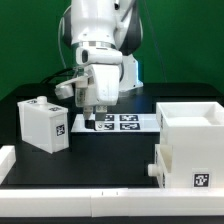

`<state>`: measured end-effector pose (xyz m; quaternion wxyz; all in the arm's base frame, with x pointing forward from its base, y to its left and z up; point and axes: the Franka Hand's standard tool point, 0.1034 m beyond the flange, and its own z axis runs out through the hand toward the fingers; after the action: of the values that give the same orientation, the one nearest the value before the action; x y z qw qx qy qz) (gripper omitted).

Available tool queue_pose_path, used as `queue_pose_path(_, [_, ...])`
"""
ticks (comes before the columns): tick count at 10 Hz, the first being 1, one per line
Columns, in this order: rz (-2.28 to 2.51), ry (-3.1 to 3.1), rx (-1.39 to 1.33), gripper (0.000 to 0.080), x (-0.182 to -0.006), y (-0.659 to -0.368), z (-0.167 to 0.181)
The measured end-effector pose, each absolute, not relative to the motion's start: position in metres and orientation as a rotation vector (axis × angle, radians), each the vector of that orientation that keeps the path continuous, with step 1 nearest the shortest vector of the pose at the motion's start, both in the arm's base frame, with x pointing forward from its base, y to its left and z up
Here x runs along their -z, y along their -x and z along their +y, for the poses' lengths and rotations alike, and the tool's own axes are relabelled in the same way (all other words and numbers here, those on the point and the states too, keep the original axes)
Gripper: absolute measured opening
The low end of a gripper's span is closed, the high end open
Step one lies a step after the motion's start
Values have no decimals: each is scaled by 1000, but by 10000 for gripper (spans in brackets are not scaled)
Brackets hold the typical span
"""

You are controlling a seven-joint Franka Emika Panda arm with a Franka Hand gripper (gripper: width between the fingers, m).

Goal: Assemble drawer

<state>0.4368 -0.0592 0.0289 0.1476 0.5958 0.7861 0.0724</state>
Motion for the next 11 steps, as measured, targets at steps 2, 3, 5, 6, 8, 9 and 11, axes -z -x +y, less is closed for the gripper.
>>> queue_pose_path(2, [2198,-1732,-156,649,-31,-444,-38])
queue_pose_path(3, [2173,-1761,-117,649,-26,-442,-22])
queue_pose_path(5, [2137,-1758,-59,649,-17,-437,-7])
queue_pose_path(6, [2146,-1712,-30,649,-14,-435,-2])
queue_pose_path(8, [2165,-1685,99,649,-15,-421,-46])
queue_pose_path(9, [2161,-1640,84,649,-32,-435,-60])
queue_pose_path(11, [2160,-1596,96,649,-49,-444,-88])
